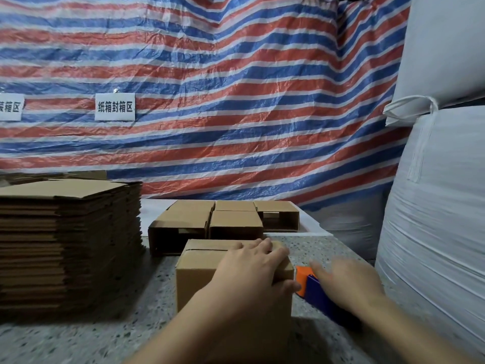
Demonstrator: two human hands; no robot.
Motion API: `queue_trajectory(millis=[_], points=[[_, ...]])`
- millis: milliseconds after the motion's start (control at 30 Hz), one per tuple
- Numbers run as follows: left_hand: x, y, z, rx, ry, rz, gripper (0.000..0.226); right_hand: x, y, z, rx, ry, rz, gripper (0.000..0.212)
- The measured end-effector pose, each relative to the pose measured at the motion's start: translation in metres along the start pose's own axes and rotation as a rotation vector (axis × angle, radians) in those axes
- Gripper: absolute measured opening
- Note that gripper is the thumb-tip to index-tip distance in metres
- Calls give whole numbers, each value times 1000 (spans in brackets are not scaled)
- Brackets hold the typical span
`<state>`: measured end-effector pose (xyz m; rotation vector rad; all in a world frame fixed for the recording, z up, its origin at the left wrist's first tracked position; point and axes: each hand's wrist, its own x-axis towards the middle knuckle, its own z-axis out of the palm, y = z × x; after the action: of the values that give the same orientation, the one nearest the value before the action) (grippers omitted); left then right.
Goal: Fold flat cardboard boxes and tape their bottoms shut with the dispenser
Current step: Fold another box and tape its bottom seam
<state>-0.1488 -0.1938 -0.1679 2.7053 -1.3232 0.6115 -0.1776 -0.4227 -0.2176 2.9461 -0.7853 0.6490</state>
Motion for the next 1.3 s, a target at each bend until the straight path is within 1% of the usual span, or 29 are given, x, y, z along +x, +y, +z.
queue_trajectory(millis=[33,67,100,133,167,233,267,333,400,433,533,567,600,700,767,867,967,1033,1167,1233,1300], points=[[0,0,0,1,1,0,68,0,-3,-8,153,56,6,79],[0,0,0,3,2,1,68,1,-7,-15,367,55,27,78],[1,-1,1,4,4,4,68,1,-13,-23,624,-16,75,77],[1,-2,1,7,10,9,68,0,-19,-29,846,-139,146,75],[1,-2,2,12,21,13,68,-3,-24,-34,991,-268,211,72],[1,-4,3,23,42,17,68,-11,-32,-41,1107,-477,260,71],[1,-4,4,27,45,20,68,-15,-35,-44,1136,-541,256,71],[2,-3,5,33,54,28,66,-18,-39,-46,1201,-582,247,67],[2,-4,6,32,79,36,62,-18,-44,-47,1269,-557,229,60],[1,-4,6,29,89,38,62,-18,-45,-46,1304,-509,205,55],[1,-4,6,23,97,37,63,-21,-45,-41,1389,-225,37,26],[1,-3,6,22,94,35,63,-23,-43,-40,1383,-158,-31,19],[1,-3,6,20,92,34,63,-25,-40,-37,1377,-135,-84,17],[1,-4,7,18,100,34,63,-29,-34,-32,1385,-210,-166,29],[1,-4,8,17,110,34,63,-31,-33,-30,1366,-222,-246,32],[2,-3,10,18,110,32,65,-31,-32,-26,1278,-73,-345,26],[2,-3,11,15,118,28,66,-32,-34,-20,1269,4,-336,29],[1,-4,10,13,124,28,65,-36,-37,-14,1248,32,-322,27],[1,-3,10,11,125,29,63,-45,-49,-1,1212,162,-276,23],[1,-3,11,9,131,29,62,-46,-51,8,1259,153,-260,36],[2,-4,12,16,141,32,61,-49,-51,13,1336,86,-234,40]])
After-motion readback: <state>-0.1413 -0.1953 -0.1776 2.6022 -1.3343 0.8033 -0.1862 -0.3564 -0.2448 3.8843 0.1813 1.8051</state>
